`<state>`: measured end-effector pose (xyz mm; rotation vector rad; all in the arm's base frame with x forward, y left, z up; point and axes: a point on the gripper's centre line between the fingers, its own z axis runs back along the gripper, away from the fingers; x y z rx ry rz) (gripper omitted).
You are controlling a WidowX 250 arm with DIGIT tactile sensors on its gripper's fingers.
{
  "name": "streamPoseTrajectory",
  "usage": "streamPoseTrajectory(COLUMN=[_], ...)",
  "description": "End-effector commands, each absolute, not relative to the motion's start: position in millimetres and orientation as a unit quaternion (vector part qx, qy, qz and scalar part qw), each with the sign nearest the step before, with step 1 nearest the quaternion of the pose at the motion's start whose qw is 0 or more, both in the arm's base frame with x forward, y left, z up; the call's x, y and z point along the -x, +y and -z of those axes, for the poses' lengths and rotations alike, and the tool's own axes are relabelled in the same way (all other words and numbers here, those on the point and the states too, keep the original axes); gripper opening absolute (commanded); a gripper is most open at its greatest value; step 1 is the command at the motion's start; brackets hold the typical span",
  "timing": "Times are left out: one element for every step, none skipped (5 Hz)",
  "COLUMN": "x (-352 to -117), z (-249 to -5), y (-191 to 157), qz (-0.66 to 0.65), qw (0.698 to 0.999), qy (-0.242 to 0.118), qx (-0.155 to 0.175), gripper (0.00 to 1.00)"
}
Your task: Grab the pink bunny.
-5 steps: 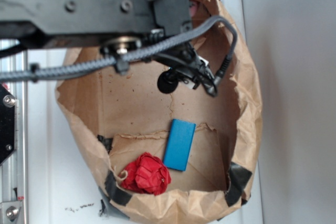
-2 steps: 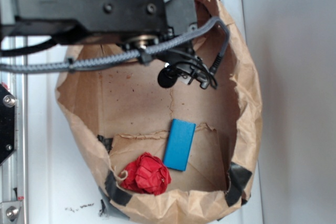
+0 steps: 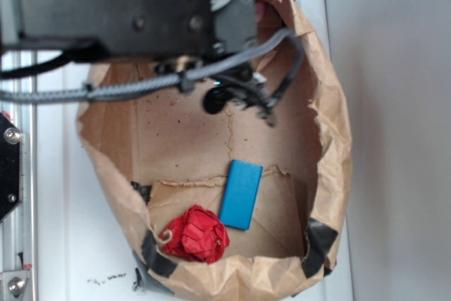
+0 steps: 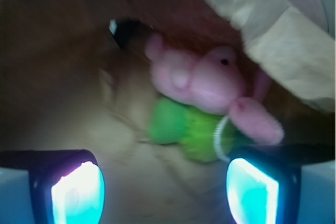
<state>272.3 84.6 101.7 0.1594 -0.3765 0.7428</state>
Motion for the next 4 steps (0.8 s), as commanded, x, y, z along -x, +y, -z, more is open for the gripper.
streamPoseTrajectory(x=[-286.6,-294.1,-294.1,-294.1], z=[-106.5,-107.6,-107.6,-107.6], y=[100.5,100.4,100.4,100.4], qz=[-0.207,-0.128,-0.128,-0.128], qw=[0.942,0.96,0.96,0.96], qy=[-0.252,-0.213,-0.213,-0.213], qx=[-0.079,-0.129,-0.129,-0.129], gripper=[1.0,1.0,1.0,1.0])
